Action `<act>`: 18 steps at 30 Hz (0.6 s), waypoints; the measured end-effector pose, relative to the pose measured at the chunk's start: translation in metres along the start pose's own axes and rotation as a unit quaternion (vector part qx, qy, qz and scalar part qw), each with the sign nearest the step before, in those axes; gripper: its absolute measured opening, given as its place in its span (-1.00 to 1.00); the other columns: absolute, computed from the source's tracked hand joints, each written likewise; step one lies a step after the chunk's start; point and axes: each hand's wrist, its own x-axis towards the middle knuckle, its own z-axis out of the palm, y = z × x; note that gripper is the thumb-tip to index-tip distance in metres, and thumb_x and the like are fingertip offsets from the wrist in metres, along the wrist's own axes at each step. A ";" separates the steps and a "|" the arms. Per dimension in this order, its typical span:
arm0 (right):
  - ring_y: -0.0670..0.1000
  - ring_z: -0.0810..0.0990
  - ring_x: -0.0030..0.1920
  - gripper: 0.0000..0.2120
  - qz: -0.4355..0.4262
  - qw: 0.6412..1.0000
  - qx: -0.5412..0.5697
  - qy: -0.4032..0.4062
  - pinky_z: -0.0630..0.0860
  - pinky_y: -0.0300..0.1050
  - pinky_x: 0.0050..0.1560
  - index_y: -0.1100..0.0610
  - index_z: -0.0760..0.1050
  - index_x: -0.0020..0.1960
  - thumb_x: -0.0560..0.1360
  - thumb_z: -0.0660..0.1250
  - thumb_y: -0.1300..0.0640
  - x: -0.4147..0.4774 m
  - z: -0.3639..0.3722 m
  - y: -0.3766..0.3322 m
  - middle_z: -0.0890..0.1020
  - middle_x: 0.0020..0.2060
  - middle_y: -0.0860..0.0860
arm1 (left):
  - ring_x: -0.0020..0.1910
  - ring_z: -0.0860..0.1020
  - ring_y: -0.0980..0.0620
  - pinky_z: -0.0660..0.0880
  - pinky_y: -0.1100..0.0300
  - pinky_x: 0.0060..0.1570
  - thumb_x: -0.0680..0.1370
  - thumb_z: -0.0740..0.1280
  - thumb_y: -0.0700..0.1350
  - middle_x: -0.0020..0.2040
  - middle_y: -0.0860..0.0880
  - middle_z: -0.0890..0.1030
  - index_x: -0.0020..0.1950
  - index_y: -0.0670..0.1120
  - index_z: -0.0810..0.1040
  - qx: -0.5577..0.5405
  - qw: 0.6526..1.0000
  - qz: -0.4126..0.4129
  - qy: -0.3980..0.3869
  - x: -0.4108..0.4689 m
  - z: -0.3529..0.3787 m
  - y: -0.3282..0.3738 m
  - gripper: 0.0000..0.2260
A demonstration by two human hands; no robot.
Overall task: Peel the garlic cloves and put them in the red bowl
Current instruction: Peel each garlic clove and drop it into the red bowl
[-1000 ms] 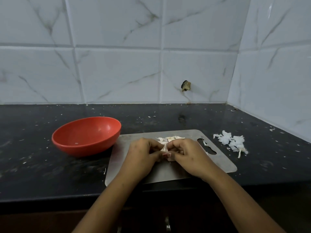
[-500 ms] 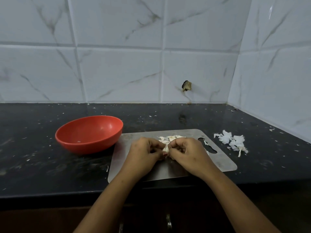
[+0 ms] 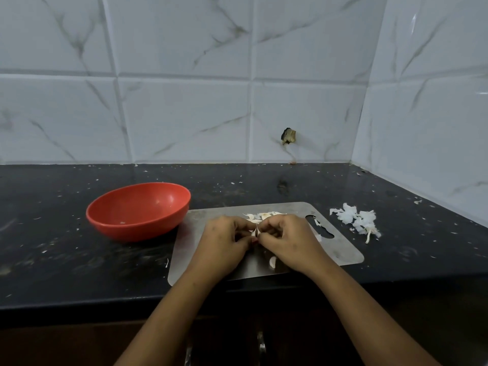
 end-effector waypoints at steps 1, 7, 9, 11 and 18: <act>-0.30 0.59 -0.32 -0.85 0.000 1.000 -0.006 0.008 0.42 -0.49 -0.27 0.16 0.68 -0.10 0.44 0.36 0.31 0.001 0.001 0.002 0.63 -0.32 -0.15 | -0.10 0.63 0.17 0.49 0.41 -0.02 0.44 0.45 -0.27 -0.07 0.00 0.71 0.06 -0.07 0.69 0.006 1.000 -0.005 0.005 0.001 0.001 -0.001 -0.77; -0.24 0.64 -0.11 -0.79 0.034 0.997 0.051 0.050 0.47 -0.48 -0.08 0.10 0.67 0.00 0.50 0.32 0.32 0.003 -0.001 0.009 0.68 -0.14 -0.14 | -0.06 0.61 0.13 0.51 0.23 0.07 0.44 0.46 -0.22 0.00 0.01 0.69 0.10 -0.04 0.67 0.064 0.996 -0.047 0.033 0.001 0.003 -0.005 -0.75; -0.25 0.61 -0.13 -0.78 0.043 0.992 0.065 0.096 0.46 -0.44 -0.15 0.07 0.66 -0.03 0.53 0.29 0.31 0.000 -0.008 0.010 0.67 -0.15 -0.17 | -0.05 0.61 0.13 0.49 0.26 0.07 0.46 0.45 -0.19 0.01 0.02 0.68 0.14 0.00 0.65 0.071 0.996 -0.050 0.032 0.001 0.003 -0.006 -0.73; -0.24 0.60 -0.15 -0.82 0.043 0.990 0.062 0.116 0.44 -0.40 -0.19 0.05 0.66 -0.03 0.55 0.30 0.24 -0.004 -0.016 0.010 0.67 -0.15 -0.17 | -0.06 0.60 0.16 0.45 0.36 0.03 0.47 0.43 -0.20 0.04 0.04 0.67 0.15 0.02 0.65 0.074 0.996 -0.049 0.027 0.001 0.003 -0.008 -0.72; -0.23 0.48 -0.11 -0.68 -0.064 0.986 -0.086 -0.124 0.38 -0.44 -0.14 -0.20 0.57 0.15 0.40 0.49 -0.09 -0.029 -0.026 -0.007 0.56 0.05 -0.30 | -0.01 0.61 0.09 0.42 0.28 0.08 0.44 0.42 -0.22 0.09 0.01 0.66 0.14 0.00 0.64 0.072 0.996 -0.050 0.033 0.004 0.004 -0.014 -0.71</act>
